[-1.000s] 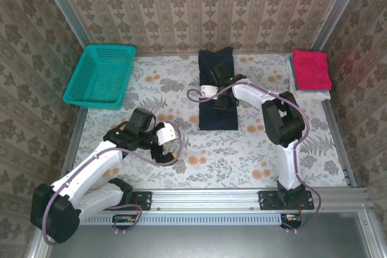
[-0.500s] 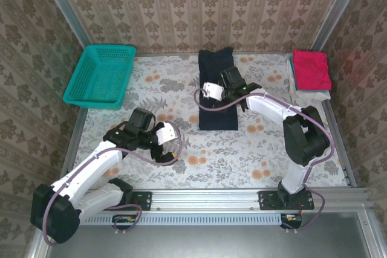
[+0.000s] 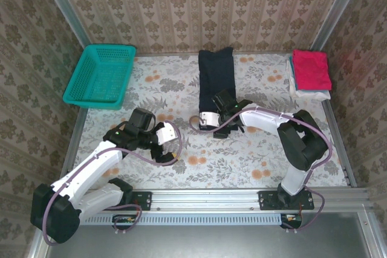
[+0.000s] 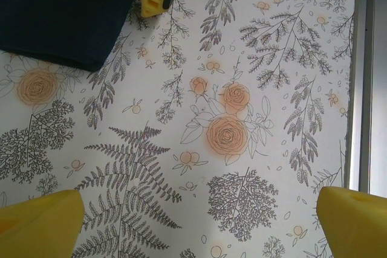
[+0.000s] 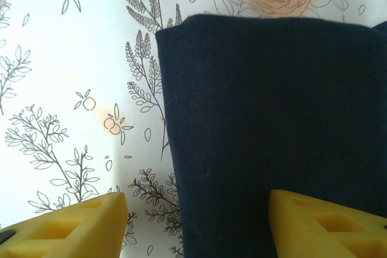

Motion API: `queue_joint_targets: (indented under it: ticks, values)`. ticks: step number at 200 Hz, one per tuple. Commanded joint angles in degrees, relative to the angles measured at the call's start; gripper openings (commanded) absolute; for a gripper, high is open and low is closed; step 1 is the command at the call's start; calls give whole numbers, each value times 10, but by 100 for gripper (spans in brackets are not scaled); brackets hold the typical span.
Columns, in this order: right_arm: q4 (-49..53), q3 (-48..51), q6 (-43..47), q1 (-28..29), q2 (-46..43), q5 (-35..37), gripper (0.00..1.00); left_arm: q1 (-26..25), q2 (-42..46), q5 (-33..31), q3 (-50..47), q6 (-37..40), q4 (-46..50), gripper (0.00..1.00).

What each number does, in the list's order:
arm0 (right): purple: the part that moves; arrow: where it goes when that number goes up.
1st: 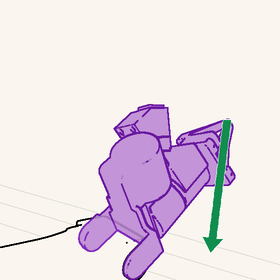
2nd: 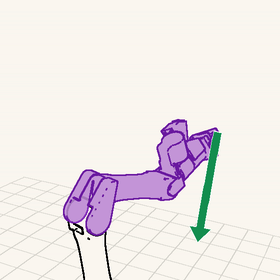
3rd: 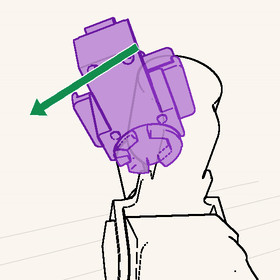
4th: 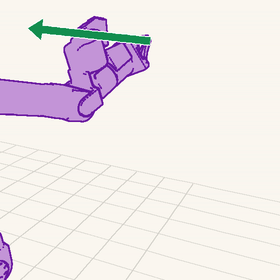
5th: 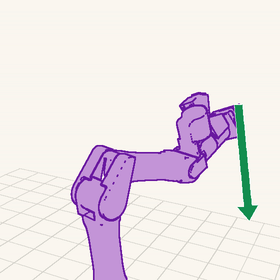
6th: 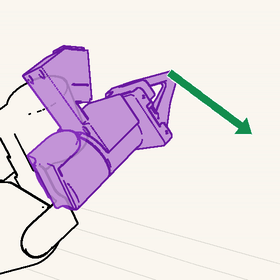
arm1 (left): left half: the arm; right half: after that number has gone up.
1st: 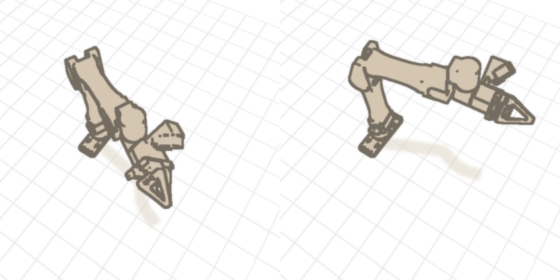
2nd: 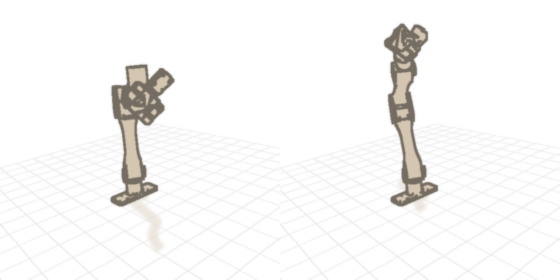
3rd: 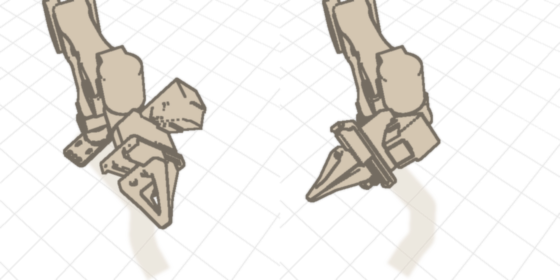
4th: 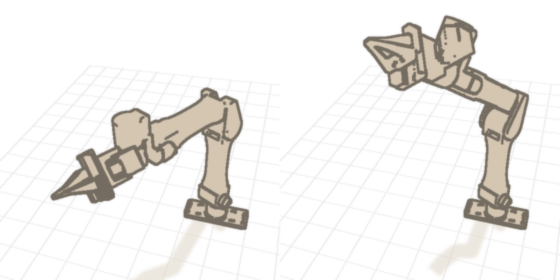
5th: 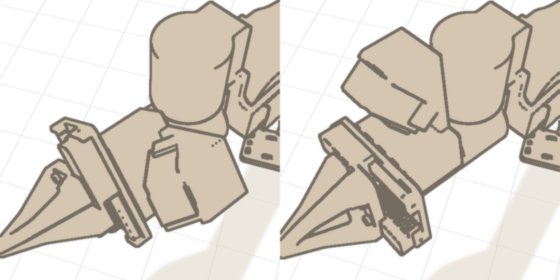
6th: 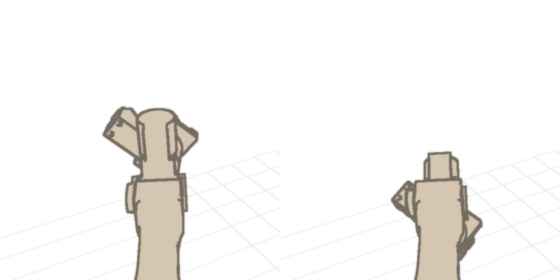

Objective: Fold and stack the t-shirts

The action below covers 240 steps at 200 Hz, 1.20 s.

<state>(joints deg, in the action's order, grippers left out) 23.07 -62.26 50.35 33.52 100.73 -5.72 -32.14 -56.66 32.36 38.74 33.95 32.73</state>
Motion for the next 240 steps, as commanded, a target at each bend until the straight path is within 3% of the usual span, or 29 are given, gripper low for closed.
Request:
queue_joint_targets:
  ticks: [1,43,59,78,96,124,147,181,240]
  values:
    - [20,-15,1,-4,32,21,62,4,3,13,-5,9,-2,100]
    - [14,-17,3,-5,59,67,61,4,5,14,-8,9,-5,100]
    - [1,-15,-2,-3,69,97,57,4,5,16,-8,10,-5,100]
    - [0,-20,-10,2,86,129,44,4,5,17,-8,10,-5,100]
    - [5,-23,-19,6,96,142,41,4,5,16,-8,10,-5,100]
    - [7,-17,-26,13,95,144,13,4,4,15,-9,10,-6,100]
    - [21,-6,-34,15,79,128,0,4,4,15,-8,10,-6,100]
    - [45,22,-59,26,20,74,0,4,2,13,-6,7,-9,100]
    - [105,74,-118,72,-98,-4,0,19,-40,-99,29,-181,-122,100]
